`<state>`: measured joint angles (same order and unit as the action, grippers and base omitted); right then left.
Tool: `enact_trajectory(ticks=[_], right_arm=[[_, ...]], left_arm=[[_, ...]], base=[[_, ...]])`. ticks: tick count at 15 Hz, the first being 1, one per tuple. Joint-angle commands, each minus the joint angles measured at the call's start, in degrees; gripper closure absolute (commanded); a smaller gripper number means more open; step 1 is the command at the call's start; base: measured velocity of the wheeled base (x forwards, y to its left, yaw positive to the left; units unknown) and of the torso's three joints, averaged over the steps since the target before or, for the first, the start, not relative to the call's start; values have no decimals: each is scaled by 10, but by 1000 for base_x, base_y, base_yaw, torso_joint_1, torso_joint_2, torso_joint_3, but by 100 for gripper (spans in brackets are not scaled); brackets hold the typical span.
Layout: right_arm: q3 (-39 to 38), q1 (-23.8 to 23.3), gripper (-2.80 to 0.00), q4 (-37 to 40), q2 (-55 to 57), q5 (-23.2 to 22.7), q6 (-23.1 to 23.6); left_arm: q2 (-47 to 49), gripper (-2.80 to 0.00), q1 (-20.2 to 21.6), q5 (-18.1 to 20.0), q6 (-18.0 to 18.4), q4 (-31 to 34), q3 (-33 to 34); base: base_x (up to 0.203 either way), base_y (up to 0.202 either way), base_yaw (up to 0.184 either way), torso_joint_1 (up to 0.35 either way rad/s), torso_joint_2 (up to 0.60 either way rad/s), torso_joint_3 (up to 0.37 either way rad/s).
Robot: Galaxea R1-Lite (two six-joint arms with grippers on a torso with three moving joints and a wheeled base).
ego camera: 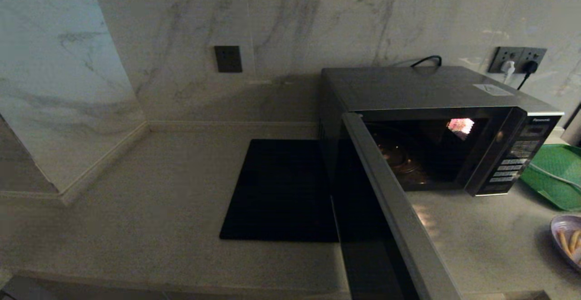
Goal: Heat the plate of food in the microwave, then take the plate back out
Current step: Put the plate in the microwave oven
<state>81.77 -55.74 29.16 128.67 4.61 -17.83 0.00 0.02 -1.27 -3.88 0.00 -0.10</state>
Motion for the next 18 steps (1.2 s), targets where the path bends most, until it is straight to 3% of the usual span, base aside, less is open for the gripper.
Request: enact_trajectory(ticks=[1,18], right_arm=[[-1,-1,0,3,1,0,-2],[-23,-1,0,5,-62,-21,10]], left_arm=[[0,0,0,-1,-1,0,0],[0,0,0,-1,-1,0,0]], base=[[0,0,0,0,0,0],[0,0,0,0,0,0]])
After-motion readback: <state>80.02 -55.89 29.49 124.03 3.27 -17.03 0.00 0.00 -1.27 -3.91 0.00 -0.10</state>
